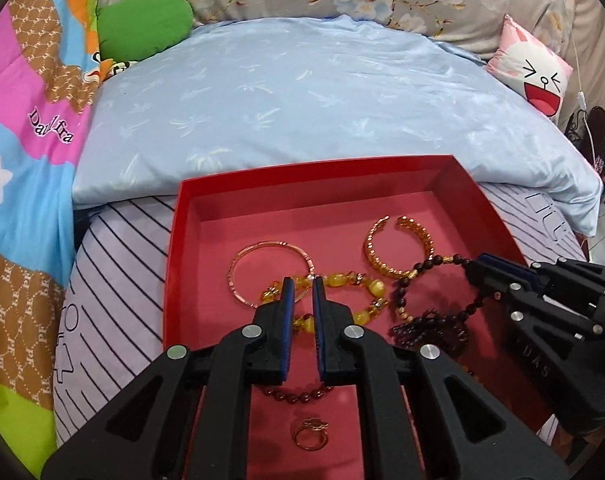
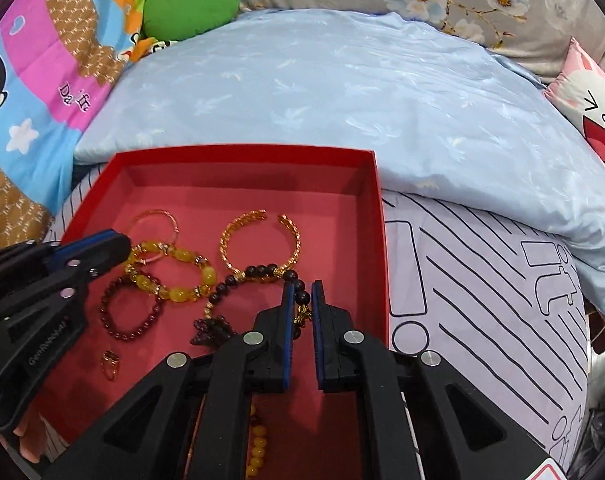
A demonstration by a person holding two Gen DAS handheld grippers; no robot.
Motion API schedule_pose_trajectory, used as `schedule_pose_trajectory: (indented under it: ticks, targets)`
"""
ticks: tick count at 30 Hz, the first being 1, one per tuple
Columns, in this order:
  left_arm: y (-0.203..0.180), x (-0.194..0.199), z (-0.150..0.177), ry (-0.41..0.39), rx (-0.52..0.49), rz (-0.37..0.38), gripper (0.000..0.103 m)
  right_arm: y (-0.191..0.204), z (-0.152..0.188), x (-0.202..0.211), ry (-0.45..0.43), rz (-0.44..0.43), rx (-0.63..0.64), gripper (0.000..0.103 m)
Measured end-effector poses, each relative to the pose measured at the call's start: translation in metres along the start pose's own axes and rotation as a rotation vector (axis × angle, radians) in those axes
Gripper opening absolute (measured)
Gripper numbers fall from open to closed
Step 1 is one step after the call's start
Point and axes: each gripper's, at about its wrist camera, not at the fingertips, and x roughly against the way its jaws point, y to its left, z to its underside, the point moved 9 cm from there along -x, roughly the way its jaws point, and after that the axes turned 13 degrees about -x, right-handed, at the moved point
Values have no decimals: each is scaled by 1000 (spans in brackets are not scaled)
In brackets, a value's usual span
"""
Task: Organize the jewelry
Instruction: 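Carry both bracelets into the red tray and open both grippers, then withdraw both grippers from the tray toward the gold hoop earrings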
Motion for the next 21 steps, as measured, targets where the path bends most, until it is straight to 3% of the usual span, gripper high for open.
schedule_pose_trajectory:
  ticks: [3, 5, 7, 21]
  targets:
    - [5, 1, 5, 2, 14, -16, 18, -1, 1, 1, -14, 9, 1, 10]
    - [5, 4, 3, -15, 18, -29, 34, -2, 1, 5, -30, 6, -5, 13]
    - [6, 10, 3, -34, 10, -63, 42, -4, 1, 13, -51, 3, -9, 17]
    - [-8, 71, 22, -87, -19, -112, 46, 12, 27, 95, -144, -85, -8, 18]
